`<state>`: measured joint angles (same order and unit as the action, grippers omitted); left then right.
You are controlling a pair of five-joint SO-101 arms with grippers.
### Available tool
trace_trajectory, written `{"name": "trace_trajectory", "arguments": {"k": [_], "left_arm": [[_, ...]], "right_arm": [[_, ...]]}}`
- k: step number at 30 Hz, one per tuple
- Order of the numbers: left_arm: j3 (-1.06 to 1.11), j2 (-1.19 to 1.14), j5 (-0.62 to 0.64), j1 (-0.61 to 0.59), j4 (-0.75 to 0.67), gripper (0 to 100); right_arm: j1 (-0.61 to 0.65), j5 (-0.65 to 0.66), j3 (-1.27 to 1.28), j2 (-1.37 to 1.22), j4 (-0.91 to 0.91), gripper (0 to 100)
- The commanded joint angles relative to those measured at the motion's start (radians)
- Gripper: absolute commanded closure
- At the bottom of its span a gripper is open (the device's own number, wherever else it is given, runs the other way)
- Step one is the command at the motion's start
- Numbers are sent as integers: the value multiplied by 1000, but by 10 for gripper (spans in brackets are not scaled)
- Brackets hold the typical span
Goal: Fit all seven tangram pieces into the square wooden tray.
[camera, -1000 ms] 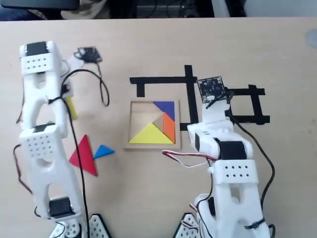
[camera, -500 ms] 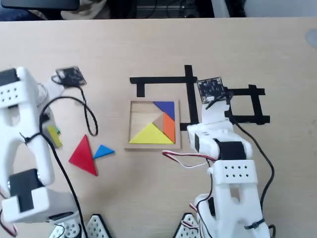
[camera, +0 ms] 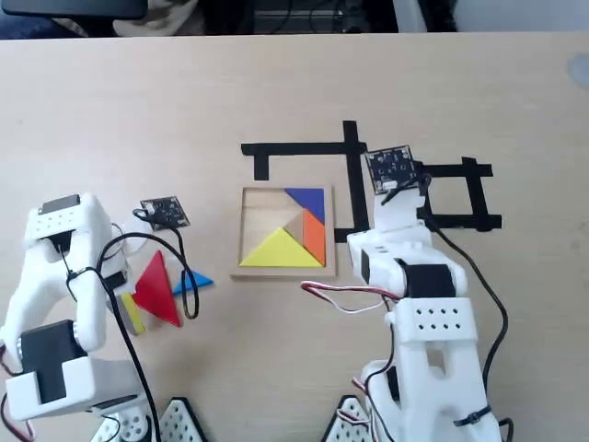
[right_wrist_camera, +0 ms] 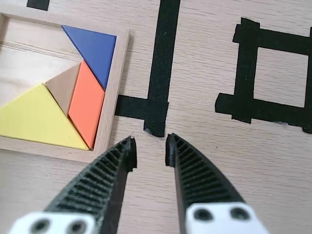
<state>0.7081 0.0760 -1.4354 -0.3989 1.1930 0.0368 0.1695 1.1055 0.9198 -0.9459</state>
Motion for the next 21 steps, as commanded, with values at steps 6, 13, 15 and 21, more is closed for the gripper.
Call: {"name": "trace_trajectory", "arguments": {"k": [6,13,15,21], "left_arm": [[51,21,43,36,-130,668],[81,-6,55,44,-308,668],[50,-31,55,44,-318,668],[-128,-157,137,36,-368,668]], "right_arm": [[-5,-5,-5,19,18,878],[-5,-5,-5,19,18,878],[-5,-5,-5,19,18,878],[-5,-5,-5,19,18,878]]}}
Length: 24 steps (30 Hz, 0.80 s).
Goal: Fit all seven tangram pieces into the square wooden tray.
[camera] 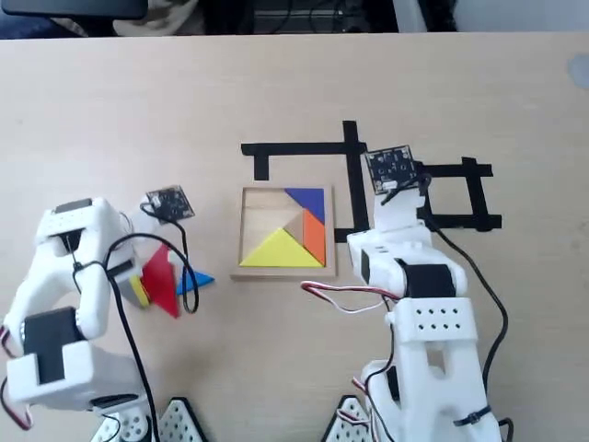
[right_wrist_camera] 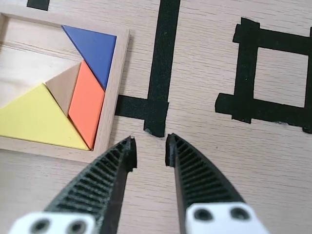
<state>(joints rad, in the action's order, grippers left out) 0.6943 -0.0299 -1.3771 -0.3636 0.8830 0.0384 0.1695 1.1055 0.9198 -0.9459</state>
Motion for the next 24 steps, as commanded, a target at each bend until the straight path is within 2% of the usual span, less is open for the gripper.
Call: {"name": "trace_trajectory", "arguments": {"k": [1,6,12,17,20,24], "left_arm": [[-151,-84,117,1,-75,668],[-349,-245,275,-2,-40,668],[-564,-215,301,-10,330,668],[-588,-115,342,45,445,668],[-564,-83,499,124,499,668],[-552,-104,844,163,420,656]], "right_arm": [[-6,-5,-5,19,18,878],[-6,-5,-4,19,18,878],[-6,-5,-4,19,18,878],[25,-3,-2,19,18,878],[29,-3,12,21,23,878],[29,-3,15,22,23,878]]}}
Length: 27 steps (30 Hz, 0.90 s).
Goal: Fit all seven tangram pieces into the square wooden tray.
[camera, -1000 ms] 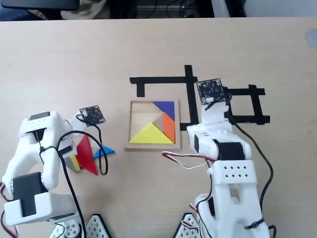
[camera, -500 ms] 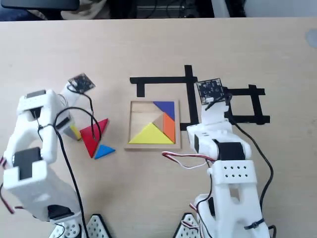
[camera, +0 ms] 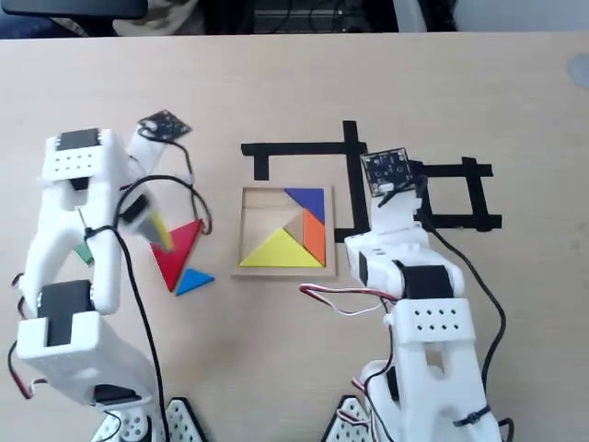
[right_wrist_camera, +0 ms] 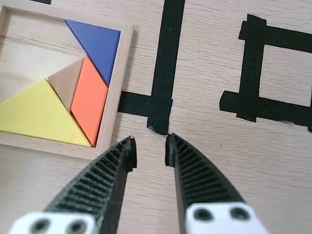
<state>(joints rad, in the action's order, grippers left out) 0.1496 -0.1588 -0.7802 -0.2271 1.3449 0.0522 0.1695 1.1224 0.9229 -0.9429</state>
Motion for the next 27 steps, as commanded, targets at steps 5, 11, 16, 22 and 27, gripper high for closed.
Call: {"name": "trace_trajectory", "arguments": {"k": [5,11,16,22,27], "left_arm": [[47,-57,526,84,-55,622],[93,-118,577,101,-138,622],[93,-115,595,33,-193,622],[102,-117,594,19,-192,622],[116,-121,532,27,-169,622]], "right_arm": [[15,-3,-1,19,20,878],[15,-3,-1,19,20,878],[17,-3,-1,19,20,878],[17,-3,-1,19,20,878],[17,-3,-1,18,20,878]]}}
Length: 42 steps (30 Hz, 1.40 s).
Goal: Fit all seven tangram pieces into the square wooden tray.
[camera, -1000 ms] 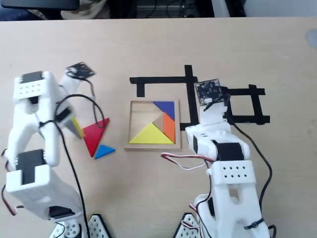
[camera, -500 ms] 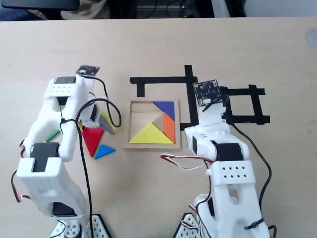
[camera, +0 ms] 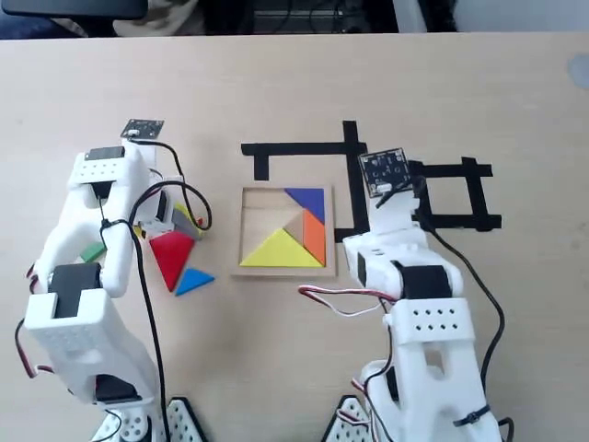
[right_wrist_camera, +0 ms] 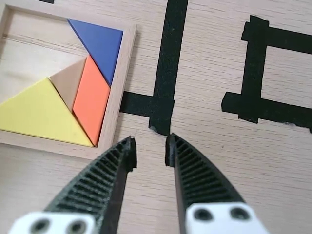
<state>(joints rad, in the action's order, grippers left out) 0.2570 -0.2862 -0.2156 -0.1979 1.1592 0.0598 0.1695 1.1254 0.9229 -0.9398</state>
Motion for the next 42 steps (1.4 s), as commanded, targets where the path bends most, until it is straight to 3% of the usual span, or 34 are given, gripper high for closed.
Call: {"name": "trace_trajectory", "arguments": {"k": [1,8,17,24,33,40,42], "left_arm": [[15,9,-41,-2,21,622],[22,2,-127,-12,43,623],[5,-21,-138,-5,15,651],[-205,-209,-199,-12,183,669],[-291,-275,-199,7,216,724],[-300,-272,-201,8,207,967],[-291,-249,-201,8,207,965]], "right_arm": [[9,-3,-4,18,17,878],[9,-3,-4,18,17,878],[9,-3,-4,16,17,878],[9,-3,-2,16,17,878],[9,-3,-2,16,17,878],[9,-3,-2,16,17,878],[9,-3,-2,16,17,878]]}}
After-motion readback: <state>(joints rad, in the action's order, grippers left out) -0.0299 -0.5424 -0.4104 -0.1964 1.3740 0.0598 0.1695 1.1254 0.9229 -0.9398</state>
